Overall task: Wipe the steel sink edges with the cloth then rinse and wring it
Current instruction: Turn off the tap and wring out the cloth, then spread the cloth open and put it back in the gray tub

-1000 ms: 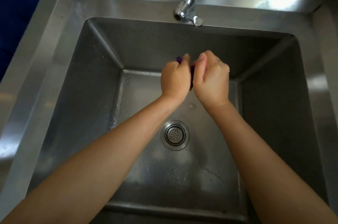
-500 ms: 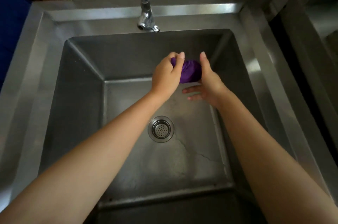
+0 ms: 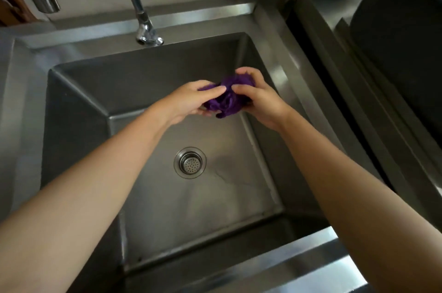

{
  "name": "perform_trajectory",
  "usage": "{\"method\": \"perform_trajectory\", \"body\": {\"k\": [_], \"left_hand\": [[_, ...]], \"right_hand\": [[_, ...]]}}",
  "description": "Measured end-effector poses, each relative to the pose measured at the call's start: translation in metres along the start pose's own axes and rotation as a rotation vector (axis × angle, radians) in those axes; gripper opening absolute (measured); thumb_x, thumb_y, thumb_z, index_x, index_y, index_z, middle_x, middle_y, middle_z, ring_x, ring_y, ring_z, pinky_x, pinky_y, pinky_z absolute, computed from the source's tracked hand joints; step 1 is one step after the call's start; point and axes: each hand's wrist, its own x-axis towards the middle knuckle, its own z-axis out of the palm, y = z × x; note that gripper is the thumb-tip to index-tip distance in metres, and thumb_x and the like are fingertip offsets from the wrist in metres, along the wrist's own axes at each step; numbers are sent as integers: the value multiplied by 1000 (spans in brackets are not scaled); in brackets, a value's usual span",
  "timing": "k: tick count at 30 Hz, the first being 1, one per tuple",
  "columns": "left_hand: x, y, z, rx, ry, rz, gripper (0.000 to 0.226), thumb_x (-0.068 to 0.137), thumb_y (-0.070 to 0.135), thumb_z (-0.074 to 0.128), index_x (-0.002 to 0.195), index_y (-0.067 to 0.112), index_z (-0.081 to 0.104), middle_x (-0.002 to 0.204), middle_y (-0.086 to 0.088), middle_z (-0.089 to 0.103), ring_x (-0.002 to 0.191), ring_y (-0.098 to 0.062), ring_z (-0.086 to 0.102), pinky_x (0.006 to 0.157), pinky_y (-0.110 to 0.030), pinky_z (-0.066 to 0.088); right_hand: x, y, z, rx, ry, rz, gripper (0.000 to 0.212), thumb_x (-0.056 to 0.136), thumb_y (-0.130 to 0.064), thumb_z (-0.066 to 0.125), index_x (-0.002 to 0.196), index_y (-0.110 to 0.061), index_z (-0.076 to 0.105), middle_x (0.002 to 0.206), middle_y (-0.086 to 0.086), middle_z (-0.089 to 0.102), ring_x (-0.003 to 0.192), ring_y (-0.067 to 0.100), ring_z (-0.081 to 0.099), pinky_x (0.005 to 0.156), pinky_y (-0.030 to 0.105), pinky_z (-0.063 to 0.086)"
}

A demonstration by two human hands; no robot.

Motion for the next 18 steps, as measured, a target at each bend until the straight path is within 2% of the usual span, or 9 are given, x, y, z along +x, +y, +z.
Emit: {"method": "perform_trajectory", "body": {"k": [3,6,8,9,12,13,15,16,18], "left_hand": [[-6,23,8,136,-60,-44,20,83,18,66,99,22,54,93,-3,62,78,-13,62,64,-21,54],[-12,53,30,201,-35,1,41,77,22,73,109,17,46,103,-3,59,88,-14,62,77,-31,54],[-19,74,43,298,32,101,52,74,29,76,114,17,45,107,1,59,96,-11,60,83,-31,52],[-23,84,47,318,35,150,48,75,31,74,113,19,47,108,2,60,98,-11,59,84,-29,51],[-39,119,59,276,15,181,15,87,26,61,100,23,53,99,0,65,87,-12,63,72,-28,53],[-46,132,62,273,73,180,3,89,25,56,90,22,55,87,0,64,77,-13,62,66,-26,49],[-56,158,69,289,251,191,19,85,31,51,69,20,54,71,0,55,69,-18,51,63,-27,38],[-63,172,73,249,339,201,21,83,33,51,68,19,55,71,-1,55,72,-20,49,65,-28,36],[-78,198,83,121,457,236,18,87,28,49,79,17,61,81,-4,59,81,-22,54,71,-28,38]], "right_hand": [[-13,-18,-8,-85,97,25,65,78,11,52,135,-15,35,102,3,53,85,15,55,72,26,49],[-29,-46,-9,-58,206,22,71,59,1,57,129,-5,44,100,10,56,87,21,54,70,28,45],[-40,-64,-15,-12,239,-18,60,55,-6,56,115,-5,54,97,13,59,88,25,55,73,34,45],[-50,-75,-18,-14,252,-41,50,60,-6,56,111,-6,55,93,12,60,86,25,56,74,36,46],[-77,-104,-31,16,278,-102,37,79,-2,47,115,-4,57,89,6,61,81,19,59,73,33,50],[-87,-114,-34,50,273,-124,35,83,1,42,114,-5,57,87,5,61,78,17,59,68,29,50],[-105,-132,-36,126,260,-162,36,85,3,36,109,-9,59,85,4,62,76,16,58,64,25,50],[-115,-141,-36,173,249,-178,37,84,4,34,107,-10,59,85,5,63,78,17,59,68,28,52],[-132,-156,-35,255,218,-207,39,83,5,32,106,-11,60,92,9,65,86,23,61,82,41,52]]}}
